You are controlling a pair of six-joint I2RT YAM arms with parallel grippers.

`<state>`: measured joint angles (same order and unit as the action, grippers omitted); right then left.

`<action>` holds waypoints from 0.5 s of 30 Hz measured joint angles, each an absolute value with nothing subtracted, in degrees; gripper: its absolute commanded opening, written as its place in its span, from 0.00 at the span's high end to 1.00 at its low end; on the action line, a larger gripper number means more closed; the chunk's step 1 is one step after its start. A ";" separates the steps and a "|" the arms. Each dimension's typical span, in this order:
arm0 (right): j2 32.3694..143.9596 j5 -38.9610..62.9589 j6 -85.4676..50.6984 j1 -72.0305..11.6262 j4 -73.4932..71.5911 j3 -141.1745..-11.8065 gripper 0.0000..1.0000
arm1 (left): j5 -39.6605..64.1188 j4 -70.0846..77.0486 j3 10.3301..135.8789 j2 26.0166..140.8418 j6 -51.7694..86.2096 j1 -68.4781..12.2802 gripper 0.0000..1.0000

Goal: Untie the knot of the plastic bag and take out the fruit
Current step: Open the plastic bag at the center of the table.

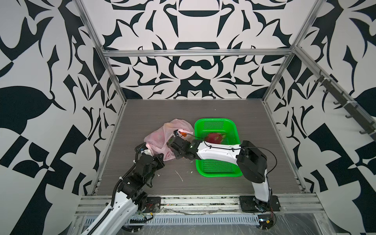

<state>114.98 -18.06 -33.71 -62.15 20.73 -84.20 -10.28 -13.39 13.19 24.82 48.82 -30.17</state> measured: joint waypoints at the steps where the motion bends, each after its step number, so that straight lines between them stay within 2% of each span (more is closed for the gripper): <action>1: 114.67 -18.46 -34.13 -62.22 20.69 -83.92 0.65 | -10.26 -13.39 13.15 24.82 48.86 -30.17 1.00; 15: 112.05 -24.36 -37.23 -61.98 18.15 -84.18 0.59 | -8.73 -13.06 13.10 24.75 49.36 -30.17 1.00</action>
<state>112.05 -24.36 -37.23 -61.98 18.15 -84.18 -8.73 -13.06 13.10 24.75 49.36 -30.17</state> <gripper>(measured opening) 0.411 0.045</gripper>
